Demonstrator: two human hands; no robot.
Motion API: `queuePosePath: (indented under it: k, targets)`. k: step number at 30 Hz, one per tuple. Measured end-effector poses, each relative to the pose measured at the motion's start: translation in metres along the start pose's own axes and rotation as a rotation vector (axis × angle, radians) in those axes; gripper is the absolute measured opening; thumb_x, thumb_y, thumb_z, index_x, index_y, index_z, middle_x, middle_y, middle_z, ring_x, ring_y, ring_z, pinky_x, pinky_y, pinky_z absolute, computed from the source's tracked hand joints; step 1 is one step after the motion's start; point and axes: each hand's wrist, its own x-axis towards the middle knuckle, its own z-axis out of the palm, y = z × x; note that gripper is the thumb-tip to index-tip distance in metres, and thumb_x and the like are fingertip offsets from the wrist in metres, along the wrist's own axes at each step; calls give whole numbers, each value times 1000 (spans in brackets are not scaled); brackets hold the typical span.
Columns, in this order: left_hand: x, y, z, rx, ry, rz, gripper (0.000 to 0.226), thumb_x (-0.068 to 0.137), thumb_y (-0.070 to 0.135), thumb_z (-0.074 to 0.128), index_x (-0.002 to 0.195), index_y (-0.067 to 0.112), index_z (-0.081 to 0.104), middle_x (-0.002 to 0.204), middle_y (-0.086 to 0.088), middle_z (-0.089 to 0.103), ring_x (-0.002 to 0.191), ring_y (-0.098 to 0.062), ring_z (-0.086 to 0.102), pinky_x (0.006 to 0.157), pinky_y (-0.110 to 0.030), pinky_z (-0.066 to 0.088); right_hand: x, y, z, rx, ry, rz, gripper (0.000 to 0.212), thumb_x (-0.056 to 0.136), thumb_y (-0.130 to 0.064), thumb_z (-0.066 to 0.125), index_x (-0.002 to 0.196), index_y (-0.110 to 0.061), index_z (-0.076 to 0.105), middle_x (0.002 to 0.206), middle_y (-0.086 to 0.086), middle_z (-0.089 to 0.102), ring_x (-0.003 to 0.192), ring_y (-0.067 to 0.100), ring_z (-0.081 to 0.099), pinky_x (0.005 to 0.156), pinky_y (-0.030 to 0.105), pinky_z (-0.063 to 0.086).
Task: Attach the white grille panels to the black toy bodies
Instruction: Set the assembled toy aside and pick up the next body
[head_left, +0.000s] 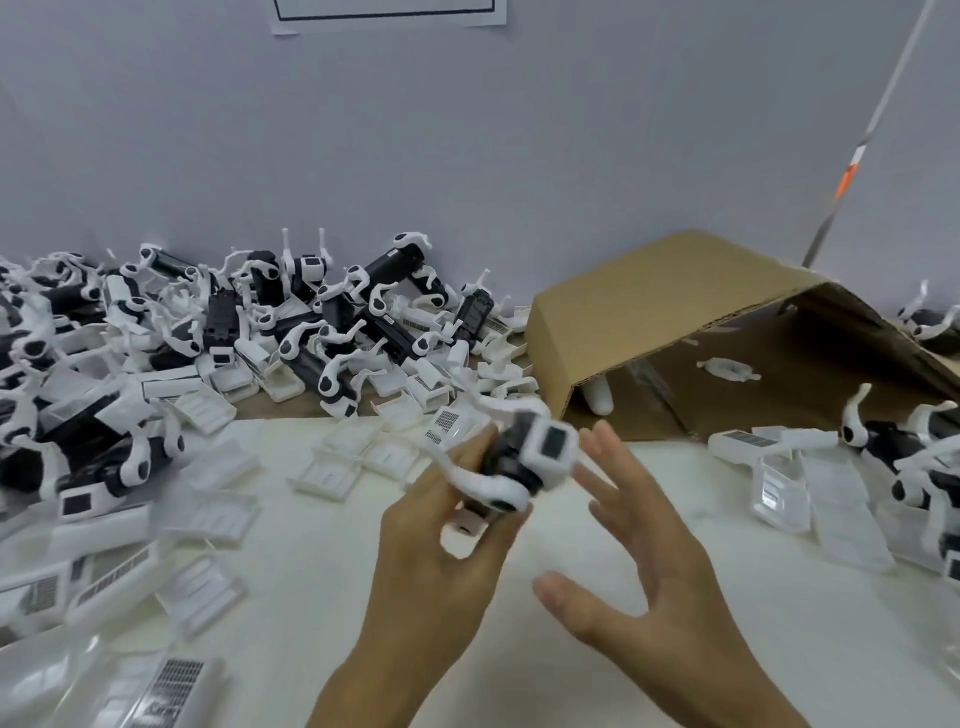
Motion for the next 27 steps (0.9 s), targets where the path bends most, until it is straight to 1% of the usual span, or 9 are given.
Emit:
queuePosePath:
  k: [4,7,11,15,18,20,23,25,27]
  targets:
    - [-2,-8,4,159,-70,182,60,78,-1,77,135,8,60,130,2,62,119,-16,57,92,-32,52,0,-2,6,-50,99,-40,90,62,-63,86,137,-68,38,135,-41,51,126,-12,51,92,-1,40]
    - [-5,-2,9,142,-99,230,60,80,5,73,139,7,57,132,3,58,121,-17,55,95,-35,51,-1,0,6,-109,250,-54,72,61,-59,85,126,-63,53,118,-44,59,116,-13,56,88,-1,41]
    - [-7,2,12,152,-97,262,58,87,12,70,142,9,51,133,6,54,124,-15,52,98,-33,49,-2,-3,3,4,235,-16,72,59,-52,94,119,-63,56,117,-34,64,115,-8,60,89,4,46]
    - [-13,9,23,275,-90,276,54,85,28,63,135,13,49,121,2,60,114,-17,53,97,-28,41,-2,-4,7,85,255,32,62,48,-55,86,104,-55,59,106,-24,68,102,1,68,79,10,53]
    - [-12,6,29,353,88,265,50,77,21,74,118,14,45,114,0,48,93,-22,53,78,-32,46,1,-7,6,115,294,98,66,40,-76,82,97,-51,61,98,-25,70,91,-1,69,68,12,55]
    - [-9,3,27,136,186,176,66,66,8,90,109,21,42,111,4,44,86,-17,54,61,-31,52,4,-7,5,159,309,123,80,42,-96,66,101,-41,63,97,-23,72,88,4,70,67,20,56]
    - [-4,11,16,-270,317,-133,61,63,31,92,102,48,49,103,19,61,90,-5,63,68,-14,52,9,-5,-1,193,363,94,87,56,-102,47,109,-35,64,102,-18,73,96,9,71,78,28,53]
    - [0,13,12,-625,309,-379,34,72,37,83,102,38,66,102,4,72,96,-16,70,78,-24,55,9,-6,-3,177,372,71,81,59,-101,47,108,-39,66,106,-19,72,102,7,69,78,24,52]
    - [5,15,7,-1085,212,-678,27,83,36,73,104,19,78,109,-13,74,100,-26,71,83,-32,58,5,-5,-2,44,300,24,69,59,-98,54,111,-53,62,116,-26,66,109,2,64,76,14,53]
